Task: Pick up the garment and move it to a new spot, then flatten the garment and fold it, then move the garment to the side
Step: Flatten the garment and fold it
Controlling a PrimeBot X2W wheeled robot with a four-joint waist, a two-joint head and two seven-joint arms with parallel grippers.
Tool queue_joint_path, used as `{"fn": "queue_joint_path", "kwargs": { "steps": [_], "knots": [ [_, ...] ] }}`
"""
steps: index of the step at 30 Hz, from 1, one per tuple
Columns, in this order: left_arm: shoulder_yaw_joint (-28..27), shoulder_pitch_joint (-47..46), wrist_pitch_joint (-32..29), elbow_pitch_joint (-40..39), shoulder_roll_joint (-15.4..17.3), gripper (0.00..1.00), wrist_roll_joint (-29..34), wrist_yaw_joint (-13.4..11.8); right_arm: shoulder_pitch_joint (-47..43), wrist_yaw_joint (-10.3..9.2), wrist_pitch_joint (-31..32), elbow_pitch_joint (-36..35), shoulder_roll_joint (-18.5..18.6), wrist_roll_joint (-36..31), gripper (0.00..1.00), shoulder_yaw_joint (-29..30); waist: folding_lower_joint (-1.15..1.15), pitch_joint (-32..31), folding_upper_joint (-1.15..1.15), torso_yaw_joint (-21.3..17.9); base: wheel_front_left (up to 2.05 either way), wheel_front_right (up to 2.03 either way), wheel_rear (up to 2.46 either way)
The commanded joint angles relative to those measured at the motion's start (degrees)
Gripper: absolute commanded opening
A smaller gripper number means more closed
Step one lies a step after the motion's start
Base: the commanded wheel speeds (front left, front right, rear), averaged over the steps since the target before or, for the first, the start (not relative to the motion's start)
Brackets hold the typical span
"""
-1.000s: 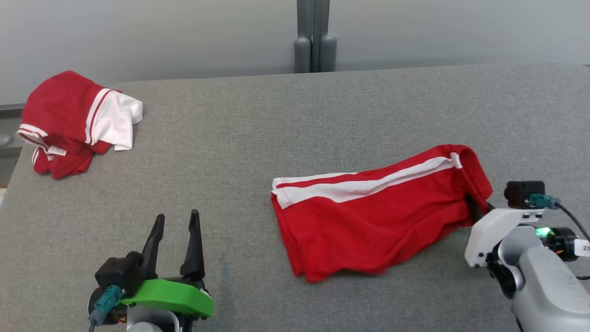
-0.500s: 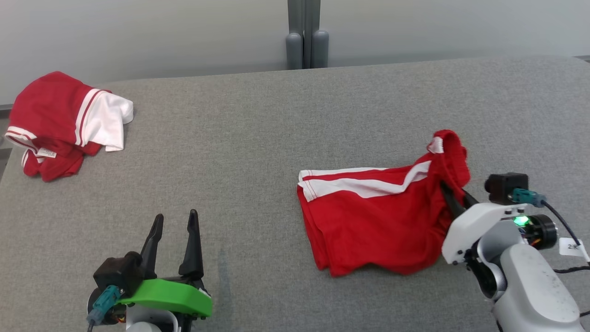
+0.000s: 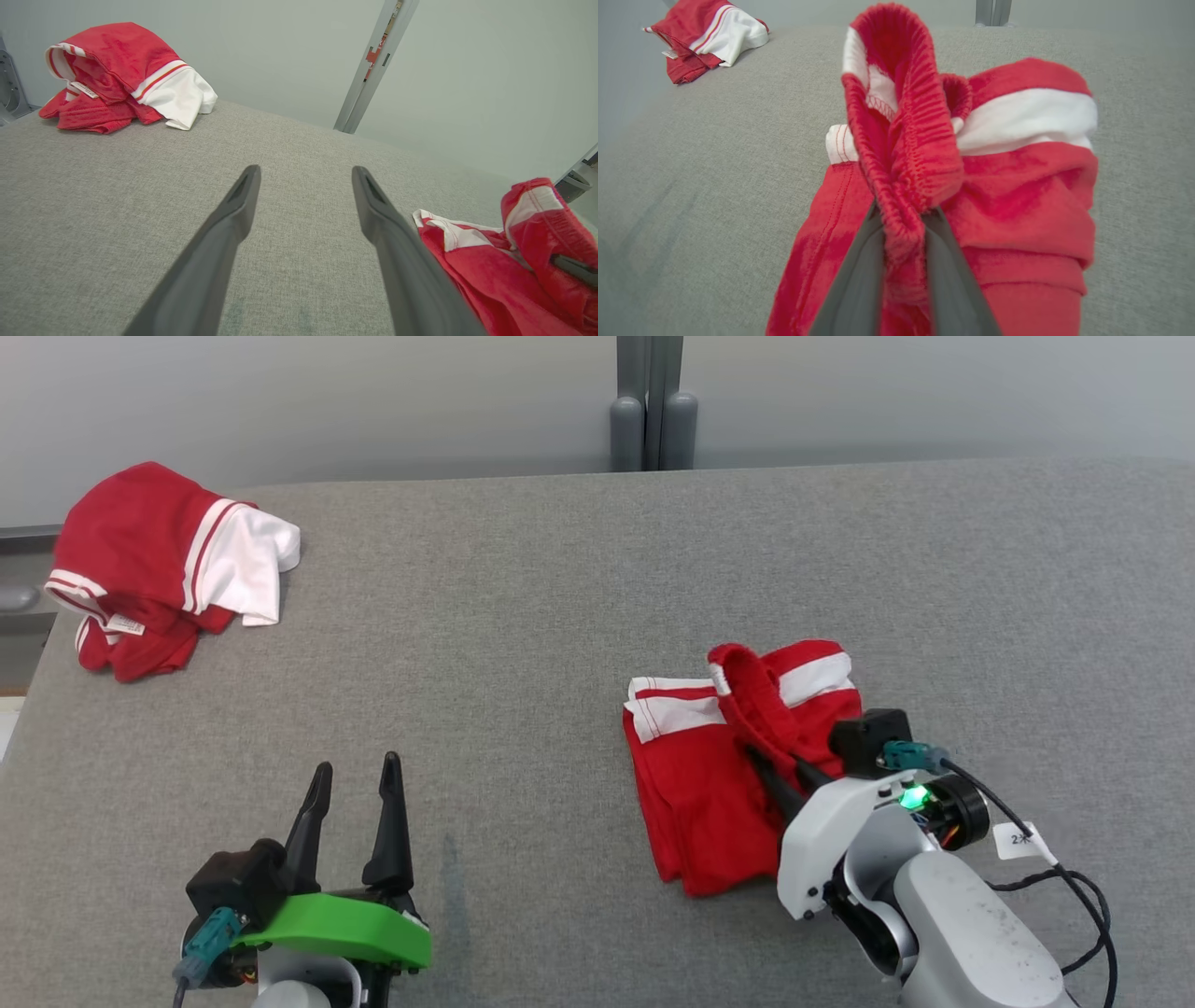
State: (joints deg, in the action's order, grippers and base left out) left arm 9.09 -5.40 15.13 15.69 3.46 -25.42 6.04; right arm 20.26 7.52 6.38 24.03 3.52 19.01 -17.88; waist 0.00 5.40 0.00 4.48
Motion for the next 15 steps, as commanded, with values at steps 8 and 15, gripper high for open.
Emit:
{"fn": "queue_joint_path", "kwargs": {
  "steps": [8, 15],
  "knots": [
    [-0.33, -0.12, 0.00, 0.33, -0.22, 1.00, 0.21, 0.40, 1.71, -0.07, -0.93, 1.58, -0.41, 2.21, 1.00, -6.66, 0.00, 0.06, 0.00, -0.10, 0.00, 0.00, 0.00],
    [0.09, 0.23, 0.00, 0.29, -0.34, 1.00, 0.98, 0.50, 1.95, -0.08, -4.35, -1.12, 1.36, 3.22, 1.00, -9.49, 0.00, -0.97, 0.00, -0.97, 0.00, 0.00, 0.00]
  ]
}}
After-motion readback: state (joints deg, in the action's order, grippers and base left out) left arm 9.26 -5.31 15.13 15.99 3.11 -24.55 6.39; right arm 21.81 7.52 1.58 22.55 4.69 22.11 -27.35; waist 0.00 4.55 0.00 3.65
